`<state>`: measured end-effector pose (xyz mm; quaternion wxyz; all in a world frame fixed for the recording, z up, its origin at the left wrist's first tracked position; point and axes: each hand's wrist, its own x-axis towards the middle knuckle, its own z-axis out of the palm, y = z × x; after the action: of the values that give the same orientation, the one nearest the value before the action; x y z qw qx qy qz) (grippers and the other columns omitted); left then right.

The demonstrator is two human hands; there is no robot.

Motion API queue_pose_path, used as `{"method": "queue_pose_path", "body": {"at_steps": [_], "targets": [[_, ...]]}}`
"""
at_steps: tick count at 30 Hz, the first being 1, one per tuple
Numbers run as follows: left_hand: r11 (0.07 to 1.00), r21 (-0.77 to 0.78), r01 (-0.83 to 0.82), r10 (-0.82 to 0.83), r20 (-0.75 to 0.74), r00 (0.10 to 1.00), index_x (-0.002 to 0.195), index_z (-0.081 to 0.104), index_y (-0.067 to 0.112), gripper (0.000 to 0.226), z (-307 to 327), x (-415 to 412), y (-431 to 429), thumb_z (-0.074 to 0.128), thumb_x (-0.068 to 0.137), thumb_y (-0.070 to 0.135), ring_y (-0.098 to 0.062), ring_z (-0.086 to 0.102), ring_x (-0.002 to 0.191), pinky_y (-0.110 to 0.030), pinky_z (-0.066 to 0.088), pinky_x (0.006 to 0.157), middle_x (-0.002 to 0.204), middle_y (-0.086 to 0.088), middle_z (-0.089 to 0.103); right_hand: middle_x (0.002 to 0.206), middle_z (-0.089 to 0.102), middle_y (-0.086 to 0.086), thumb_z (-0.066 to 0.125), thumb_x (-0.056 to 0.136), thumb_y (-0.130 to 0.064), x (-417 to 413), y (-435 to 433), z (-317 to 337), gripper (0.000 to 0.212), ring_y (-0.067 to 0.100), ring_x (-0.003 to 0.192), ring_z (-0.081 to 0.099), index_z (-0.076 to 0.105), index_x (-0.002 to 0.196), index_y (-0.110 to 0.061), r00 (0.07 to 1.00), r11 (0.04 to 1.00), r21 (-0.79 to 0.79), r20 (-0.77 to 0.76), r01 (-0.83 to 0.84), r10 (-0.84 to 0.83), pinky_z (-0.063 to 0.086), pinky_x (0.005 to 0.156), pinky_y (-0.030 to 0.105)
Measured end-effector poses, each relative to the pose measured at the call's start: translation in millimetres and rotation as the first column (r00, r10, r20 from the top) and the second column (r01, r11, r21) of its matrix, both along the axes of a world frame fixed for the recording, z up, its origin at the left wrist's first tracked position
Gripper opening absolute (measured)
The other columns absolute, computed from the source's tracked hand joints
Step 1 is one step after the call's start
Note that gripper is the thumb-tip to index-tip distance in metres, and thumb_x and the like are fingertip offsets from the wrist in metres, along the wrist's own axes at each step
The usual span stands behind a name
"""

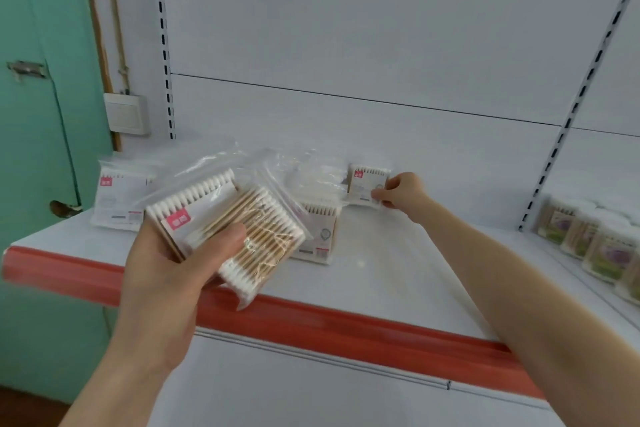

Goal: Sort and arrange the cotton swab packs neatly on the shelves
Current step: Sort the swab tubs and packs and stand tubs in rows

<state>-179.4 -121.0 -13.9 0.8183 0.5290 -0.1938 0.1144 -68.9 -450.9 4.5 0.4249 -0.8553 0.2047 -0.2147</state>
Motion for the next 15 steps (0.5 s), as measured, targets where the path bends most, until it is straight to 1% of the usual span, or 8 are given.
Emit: {"method": "queue_pose_path", "body": {"at_steps": [4, 7, 9, 10, 12, 13, 14, 15], "targets": [[1.000, -0.001, -0.020, 0.020, -0.007, 1.000, 0.107, 0.061, 0.012, 0.100, 0, 0, -2, 0.089, 0.021, 0.055, -0.018, 0.071, 0.080, -0.023, 0.055, 0.056, 0.091, -0.001, 0.073, 0.078, 0.062, 0.014, 0.075, 0.075, -0.011, 7, 2, -3, 0.034, 0.025, 0.073, 0.058, 0.049, 0.053, -0.011, 1.000, 0.998, -0.063, -0.012, 0.017, -0.018, 0.054, 0.084, 0.042], [1.000, 0.007, -0.010, 0.010, -0.013, 1.000, 0.112, 0.060, 0.010, 0.105, 0, -2, -2, 0.089, 0.021, 0.055, -0.019, 0.071, 0.082, -0.022, 0.055, 0.056, 0.093, -0.002, 0.073, 0.072, 0.060, 0.011, 0.076, 0.074, -0.010, 4, 2, -3, 0.031, 0.026, 0.074, 0.060, 0.050, 0.057, -0.009, 1.000, 1.000, -0.022, -0.026, -0.002, 0.002, 0.054, 0.085, 0.043], [1.000, 0.005, 0.009, -0.009, -0.020, 1.000, 0.115, 0.059, 0.009, 0.108, 1, -5, -2, 0.089, 0.021, 0.054, -0.019, 0.071, 0.082, -0.023, 0.055, 0.056, 0.094, -0.003, 0.073, 0.076, 0.058, 0.013, 0.077, 0.073, -0.012, -1, 0, 0, 0.036, 0.026, 0.068, 0.057, 0.045, 0.058, -0.011, 0.998, 1.000, -0.014, -0.059, -0.018, 0.017, 0.054, 0.078, 0.038], [1.000, 0.002, 0.020, -0.020, -0.022, 1.000, 0.113, 0.059, 0.010, 0.107, 1, -5, -2, 0.090, 0.021, 0.053, -0.019, 0.071, 0.082, -0.023, 0.055, 0.057, 0.094, -0.003, 0.073, 0.079, 0.056, 0.013, 0.077, 0.074, -0.013, -4, -1, 3, 0.035, 0.024, 0.064, 0.055, 0.044, 0.062, -0.011, 0.998, 1.000, -0.010, -0.059, -0.023, 0.023, 0.053, 0.072, 0.035], [0.999, 0.014, 0.041, -0.041, -0.021, 0.999, 0.107, 0.061, 0.014, 0.096, 1, -7, -3, 0.091, 0.023, 0.047, -0.018, 0.071, 0.082, -0.022, 0.055, 0.057, 0.093, -0.002, 0.073, 0.080, 0.054, 0.011, 0.074, 0.077, -0.013, -16, 1, 11, 0.023, 0.019, 0.062, 0.054, 0.053, 0.084, -0.006, 1.000, 0.999, 0.044, 0.001, -0.017, 0.017, 0.052, 0.065, 0.030], [0.998, 0.016, 0.057, -0.057, -0.018, 0.998, 0.105, 0.061, 0.015, 0.086, 0, -7, -3, 0.092, 0.028, 0.038, -0.017, 0.071, 0.082, -0.022, 0.055, 0.057, 0.092, -0.001, 0.073, 0.078, 0.054, 0.009, 0.072, 0.079, -0.012, -25, 3, 17, 0.027, 0.017, 0.063, 0.055, 0.055, 0.099, -0.001, 0.999, 0.997, 0.080, 0.046, -0.010, 0.007, 0.052, 0.064, 0.028], [0.997, -0.001, 0.078, -0.078, -0.020, 0.997, 0.104, 0.061, 0.015, 0.073, 0, -7, -4, 0.090, 0.037, 0.025, -0.018, 0.071, 0.082, -0.021, 0.054, 0.056, 0.090, 0.000, 0.073, 0.076, 0.055, 0.007, 0.069, 0.082, -0.011, -35, 6, 22, 0.032, 0.015, 0.063, 0.056, 0.055, 0.107, 0.002, 0.995, 0.993, 0.118, 0.097, -0.012, 0.001, 0.052, 0.063, 0.026], [0.995, -0.018, 0.097, -0.098, -0.024, 0.995, 0.102, 0.060, 0.015, 0.062, -1, -7, -6, 0.084, 0.045, 0.016, -0.017, 0.071, 0.081, -0.021, 0.054, 0.056, 0.088, 0.001, 0.073, 0.077, 0.057, 0.007, 0.066, 0.084, -0.011, -47, 12, 28, 0.030, 0.014, 0.064, 0.058, 0.055, 0.109, 0.002, 0.989, 0.989, 0.148, 0.150, -0.026, 0.003, 0.052, 0.062, 0.025]]}}
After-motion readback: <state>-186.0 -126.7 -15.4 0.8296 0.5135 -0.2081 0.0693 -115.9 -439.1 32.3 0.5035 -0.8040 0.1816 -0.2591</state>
